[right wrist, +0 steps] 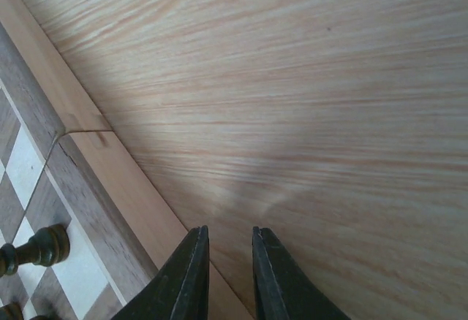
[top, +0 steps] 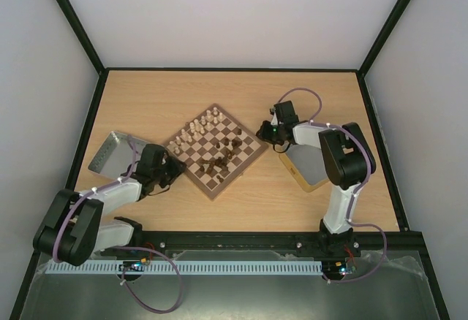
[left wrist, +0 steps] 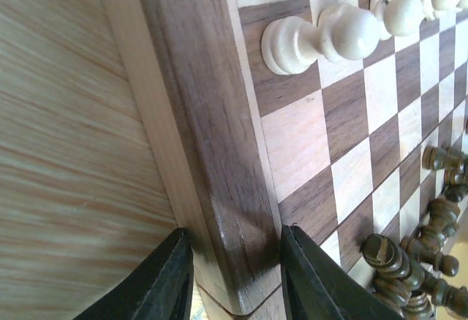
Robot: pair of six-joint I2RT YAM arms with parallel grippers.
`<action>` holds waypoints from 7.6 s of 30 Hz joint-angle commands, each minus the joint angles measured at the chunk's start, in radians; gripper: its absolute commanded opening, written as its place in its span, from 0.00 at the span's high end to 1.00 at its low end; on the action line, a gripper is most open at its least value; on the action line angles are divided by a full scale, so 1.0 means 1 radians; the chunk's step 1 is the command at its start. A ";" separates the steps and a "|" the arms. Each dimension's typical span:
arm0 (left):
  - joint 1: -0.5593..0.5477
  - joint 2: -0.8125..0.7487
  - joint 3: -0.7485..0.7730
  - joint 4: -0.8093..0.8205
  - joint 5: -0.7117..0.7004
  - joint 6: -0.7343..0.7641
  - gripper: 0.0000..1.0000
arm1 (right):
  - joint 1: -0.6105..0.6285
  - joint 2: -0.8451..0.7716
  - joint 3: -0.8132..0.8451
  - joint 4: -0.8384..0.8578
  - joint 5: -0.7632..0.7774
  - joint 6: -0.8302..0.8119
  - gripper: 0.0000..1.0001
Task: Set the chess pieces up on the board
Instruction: Adjust the chessboard at the center of the board, then move the chess piece to the chessboard, then pick up the chess piece from the chessboard, then place the chess piece on the chessboard, then pick up the chess piece from the chessboard.
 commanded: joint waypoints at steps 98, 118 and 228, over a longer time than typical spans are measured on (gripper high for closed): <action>0.103 -0.170 0.233 -0.348 -0.178 0.286 0.52 | 0.380 -0.318 0.062 -0.395 0.462 -0.047 0.60; 0.103 -0.265 0.246 -0.402 -0.173 0.326 0.46 | 0.476 -0.113 0.171 -0.349 0.474 -0.063 0.62; 0.129 -0.415 0.206 -0.313 -0.128 0.370 0.34 | 0.683 -0.153 0.177 -0.325 0.568 -0.065 0.65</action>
